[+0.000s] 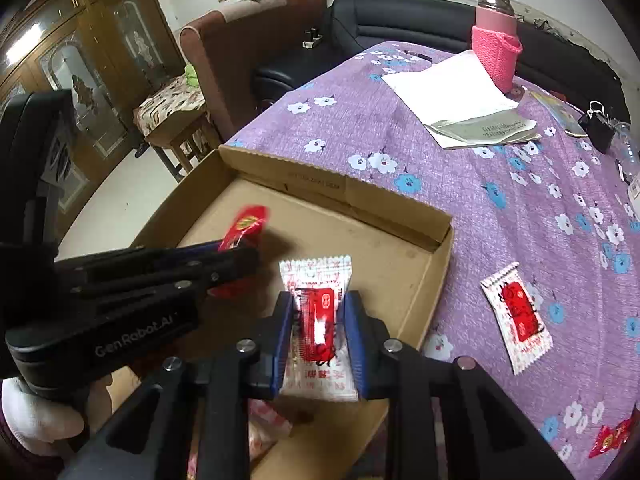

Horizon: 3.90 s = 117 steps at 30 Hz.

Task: Organize snacks
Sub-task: 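Lift both snacks over the box and open both grippers to drop them, then grasp the clear green-edged bag with the left gripper while the right grasps the gold cake bar, then carry both snacks over the box and open both grippers to release them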

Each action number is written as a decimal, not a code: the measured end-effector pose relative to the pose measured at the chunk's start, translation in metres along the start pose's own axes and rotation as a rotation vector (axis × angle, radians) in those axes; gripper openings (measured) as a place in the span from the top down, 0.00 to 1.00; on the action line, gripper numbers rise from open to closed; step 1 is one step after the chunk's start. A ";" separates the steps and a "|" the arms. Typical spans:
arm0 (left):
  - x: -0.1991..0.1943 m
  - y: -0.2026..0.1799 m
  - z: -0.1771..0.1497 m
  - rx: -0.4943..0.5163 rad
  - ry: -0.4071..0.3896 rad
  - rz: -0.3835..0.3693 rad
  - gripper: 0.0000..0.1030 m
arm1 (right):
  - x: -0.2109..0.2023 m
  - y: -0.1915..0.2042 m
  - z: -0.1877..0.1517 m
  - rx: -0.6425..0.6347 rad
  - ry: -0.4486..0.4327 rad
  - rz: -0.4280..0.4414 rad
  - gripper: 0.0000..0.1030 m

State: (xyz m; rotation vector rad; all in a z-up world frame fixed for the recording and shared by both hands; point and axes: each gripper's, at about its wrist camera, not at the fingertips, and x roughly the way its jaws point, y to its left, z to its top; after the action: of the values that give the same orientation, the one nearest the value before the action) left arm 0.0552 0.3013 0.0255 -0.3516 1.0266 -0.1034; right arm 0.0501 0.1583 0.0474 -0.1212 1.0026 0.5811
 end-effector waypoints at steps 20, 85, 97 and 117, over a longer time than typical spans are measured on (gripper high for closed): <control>-0.086 -0.041 -0.027 -0.042 -0.117 -0.130 0.59 | -0.125 -0.127 -0.053 0.176 -0.156 -0.108 0.46; -0.113 -0.030 -0.123 0.009 -0.159 0.052 0.71 | -0.141 -0.022 -0.120 -0.059 -0.085 0.212 0.65; -0.114 0.030 -0.132 -0.136 -0.147 0.029 0.71 | -0.061 0.036 -0.062 -0.010 -0.001 0.232 0.65; -0.148 -0.012 -0.131 -0.075 -0.235 -0.046 0.61 | -0.133 -0.068 -0.085 0.096 -0.184 -0.017 0.45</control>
State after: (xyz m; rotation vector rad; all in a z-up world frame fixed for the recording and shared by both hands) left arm -0.1319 0.2953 0.0894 -0.4450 0.7918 -0.0636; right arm -0.0331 0.0172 0.0988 0.0090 0.8486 0.5178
